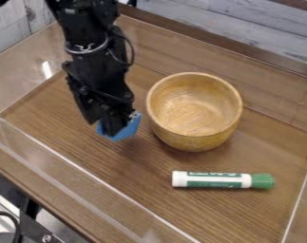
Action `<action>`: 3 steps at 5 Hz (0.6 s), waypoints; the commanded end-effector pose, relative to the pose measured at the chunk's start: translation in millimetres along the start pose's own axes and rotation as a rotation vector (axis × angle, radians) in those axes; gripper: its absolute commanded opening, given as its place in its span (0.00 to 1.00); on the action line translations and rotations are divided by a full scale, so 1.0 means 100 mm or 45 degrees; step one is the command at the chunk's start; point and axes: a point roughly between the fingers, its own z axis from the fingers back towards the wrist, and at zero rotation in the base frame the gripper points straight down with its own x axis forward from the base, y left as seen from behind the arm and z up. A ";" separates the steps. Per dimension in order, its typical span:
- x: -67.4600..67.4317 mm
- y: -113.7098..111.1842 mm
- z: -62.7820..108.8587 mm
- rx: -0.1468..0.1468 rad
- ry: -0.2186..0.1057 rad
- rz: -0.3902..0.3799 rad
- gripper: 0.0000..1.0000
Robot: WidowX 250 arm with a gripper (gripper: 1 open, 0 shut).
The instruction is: Remove the blue block from inside the brown bowl and put it on the table
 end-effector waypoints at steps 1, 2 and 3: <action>0.10 0.06 0.10 0.019 -0.052 0.009 0.00; 0.11 0.07 0.10 0.018 -0.054 0.015 0.00; 0.13 0.09 0.10 0.016 -0.057 0.021 0.00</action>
